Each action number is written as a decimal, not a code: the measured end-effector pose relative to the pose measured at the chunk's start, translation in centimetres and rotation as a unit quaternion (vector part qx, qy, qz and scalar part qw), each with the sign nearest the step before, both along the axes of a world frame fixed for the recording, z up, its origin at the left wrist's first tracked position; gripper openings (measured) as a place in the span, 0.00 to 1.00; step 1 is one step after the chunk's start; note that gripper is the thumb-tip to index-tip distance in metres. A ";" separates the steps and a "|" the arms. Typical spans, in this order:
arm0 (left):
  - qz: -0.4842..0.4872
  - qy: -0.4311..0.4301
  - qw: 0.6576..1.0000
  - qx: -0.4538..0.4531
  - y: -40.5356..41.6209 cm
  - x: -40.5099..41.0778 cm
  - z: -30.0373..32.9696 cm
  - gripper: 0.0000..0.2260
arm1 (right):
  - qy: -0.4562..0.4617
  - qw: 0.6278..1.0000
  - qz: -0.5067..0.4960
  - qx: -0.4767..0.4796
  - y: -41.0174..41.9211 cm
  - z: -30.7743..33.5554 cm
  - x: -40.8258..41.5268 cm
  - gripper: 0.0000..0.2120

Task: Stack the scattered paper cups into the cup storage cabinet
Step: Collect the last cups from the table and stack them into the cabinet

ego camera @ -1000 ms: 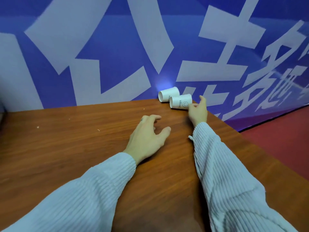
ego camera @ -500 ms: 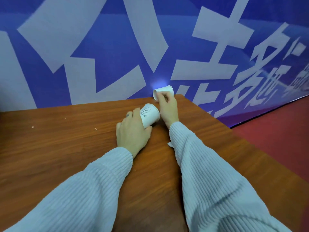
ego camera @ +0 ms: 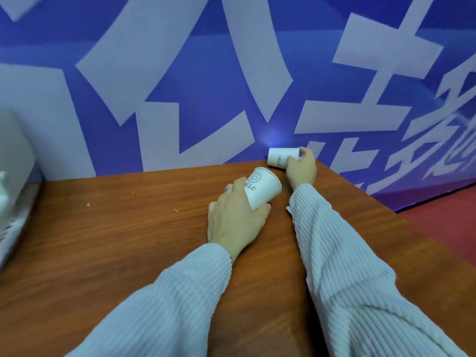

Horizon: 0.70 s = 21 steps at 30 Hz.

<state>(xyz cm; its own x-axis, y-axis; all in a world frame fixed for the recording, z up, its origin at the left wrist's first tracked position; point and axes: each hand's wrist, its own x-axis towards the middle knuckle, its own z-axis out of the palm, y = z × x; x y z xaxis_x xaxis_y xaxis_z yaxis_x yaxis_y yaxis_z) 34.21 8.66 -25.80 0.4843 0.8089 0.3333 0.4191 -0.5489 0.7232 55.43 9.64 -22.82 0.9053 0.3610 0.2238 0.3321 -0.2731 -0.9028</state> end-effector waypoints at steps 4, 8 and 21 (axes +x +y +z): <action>-0.003 -0.041 0.998 -0.051 -0.4 -0.4 0.6 0.26 | 0.048 0.994 0.002 0.099 -1.6 -0.6 -1.7 0.12; -0.031 -0.073 0.991 -0.106 -0.3 -1.5 1.2 0.26 | 0.073 0.988 0.032 0.135 -4.6 -0.9 -5.6 0.10; -0.028 -0.124 0.985 -0.116 -5.0 -15.9 5.5 0.29 | 0.053 0.974 0.145 0.165 -14.1 2.5 -22.7 0.08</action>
<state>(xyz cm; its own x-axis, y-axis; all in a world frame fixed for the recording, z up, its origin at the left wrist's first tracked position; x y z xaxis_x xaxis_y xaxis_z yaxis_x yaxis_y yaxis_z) 18.33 3.69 -20.34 0.4580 0.8513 0.2560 0.1879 -0.3742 0.9081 32.72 -4.47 -20.35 0.8001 0.5290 0.2830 0.2530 0.1302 -0.9587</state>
